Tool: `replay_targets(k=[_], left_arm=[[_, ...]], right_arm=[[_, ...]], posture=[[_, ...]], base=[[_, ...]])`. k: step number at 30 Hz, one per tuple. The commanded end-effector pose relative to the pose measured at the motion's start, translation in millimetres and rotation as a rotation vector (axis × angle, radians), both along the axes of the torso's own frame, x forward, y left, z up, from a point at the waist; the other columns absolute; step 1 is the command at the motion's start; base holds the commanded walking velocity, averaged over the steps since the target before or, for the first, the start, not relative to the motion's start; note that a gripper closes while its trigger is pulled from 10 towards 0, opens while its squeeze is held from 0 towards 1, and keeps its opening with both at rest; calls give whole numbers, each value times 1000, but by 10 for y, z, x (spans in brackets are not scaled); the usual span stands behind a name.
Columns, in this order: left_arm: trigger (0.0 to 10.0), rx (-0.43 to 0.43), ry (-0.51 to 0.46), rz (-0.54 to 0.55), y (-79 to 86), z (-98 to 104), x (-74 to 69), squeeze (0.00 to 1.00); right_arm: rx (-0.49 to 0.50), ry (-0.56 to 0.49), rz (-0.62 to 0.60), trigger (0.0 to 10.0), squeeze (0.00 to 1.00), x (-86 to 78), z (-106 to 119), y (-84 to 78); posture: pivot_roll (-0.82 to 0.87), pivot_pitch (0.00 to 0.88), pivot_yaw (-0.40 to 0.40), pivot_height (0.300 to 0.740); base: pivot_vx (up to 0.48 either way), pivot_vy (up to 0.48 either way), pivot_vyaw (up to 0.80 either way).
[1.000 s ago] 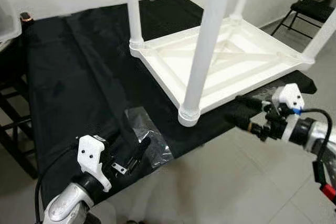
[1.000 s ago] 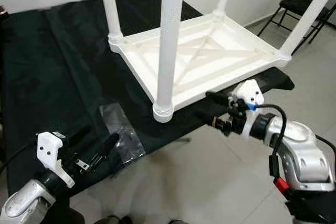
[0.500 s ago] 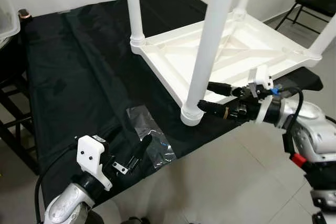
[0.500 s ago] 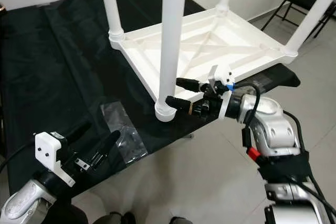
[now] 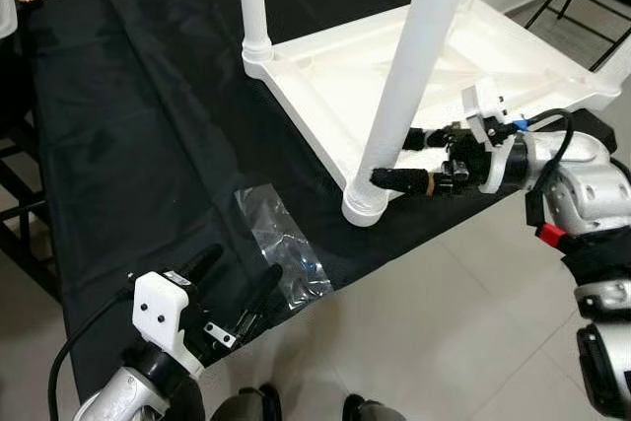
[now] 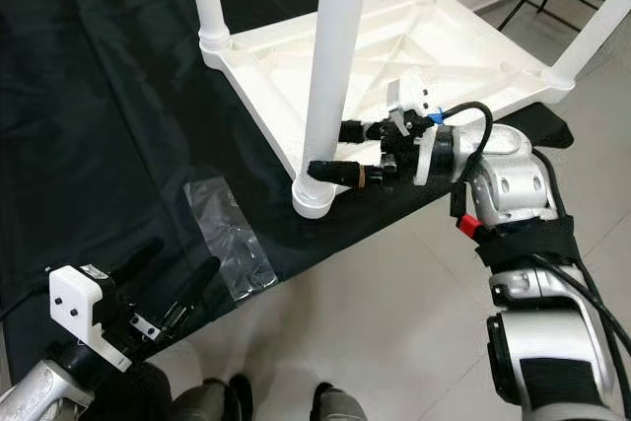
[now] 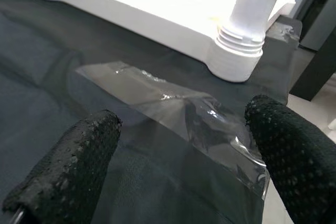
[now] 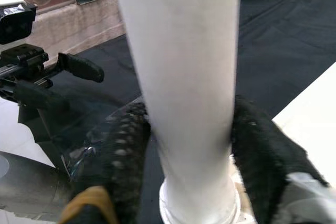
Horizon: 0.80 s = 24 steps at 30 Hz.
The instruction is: Building children table
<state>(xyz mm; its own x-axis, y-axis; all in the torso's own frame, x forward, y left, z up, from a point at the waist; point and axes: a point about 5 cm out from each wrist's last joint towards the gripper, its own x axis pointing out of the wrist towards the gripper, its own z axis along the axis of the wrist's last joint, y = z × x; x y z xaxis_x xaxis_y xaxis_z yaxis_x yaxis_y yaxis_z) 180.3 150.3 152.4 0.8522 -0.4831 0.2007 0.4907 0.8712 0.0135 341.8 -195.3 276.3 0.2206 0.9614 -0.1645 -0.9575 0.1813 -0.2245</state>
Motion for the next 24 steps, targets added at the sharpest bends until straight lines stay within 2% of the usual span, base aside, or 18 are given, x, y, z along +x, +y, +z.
replay_targets(k=[1,5,13,14,15,16,17,18,19,20,24], left_arm=[[10000,17,7,-8,-9,2,-47,0],[10000,18,12,-1,-11,4,-71,0],[10000,19,15,13,-3,1,-93,0],[10000,18,15,17,2,-6,-98,0],[10000,18,17,19,15,-13,-104,0],[10000,20,17,20,23,-18,-104,0],[10000,25,16,20,33,-13,-89,0],[10000,26,19,22,52,-22,-76,0],[10000,26,19,22,52,-22,-76,0],[10000,19,23,23,68,-33,-69,0],[10000,14,24,1,59,-43,-15,0]], right_arm=[[-2,5,50,0,0,-4,-20,24],[-7,6,63,0,0,24,-13,49],[-12,36,21,0,0,-27,-102,-68],[53,34,-83,0,0,-107,-280,5],[96,-24,-648,0,0,-72,-624,118],[48,67,-1071,0,0,-400,-1012,11],[-11,133,-1239,0,0,-849,-1244,51],[-30,183,-1290,0,0,-1113,-1308,101],[-30,183,-1290,0,0,-1113,-1308,101],[-20,211,-1212,0,0,-1213,-1308,189],[10,195,-1164,0,0,-1148,-1294,250]], posture=[[78,326,-63,740],[84,332,-64,740],[63,335,-80,740],[44,335,-93,740],[49,328,-99,740],[46,328,-100,740],[63,343,-78,740],[28,342,-58,740],[28,342,-58,740],[9,324,-52,740],[23,301,-51,740]], base=[[0,0,0],[0,0,0],[0,0,0],[0,0,0],[0,0,0],[0,0,0],[0,0,0],[0,0,0],[0,0,0],[0,0,0],[0,0,0]])
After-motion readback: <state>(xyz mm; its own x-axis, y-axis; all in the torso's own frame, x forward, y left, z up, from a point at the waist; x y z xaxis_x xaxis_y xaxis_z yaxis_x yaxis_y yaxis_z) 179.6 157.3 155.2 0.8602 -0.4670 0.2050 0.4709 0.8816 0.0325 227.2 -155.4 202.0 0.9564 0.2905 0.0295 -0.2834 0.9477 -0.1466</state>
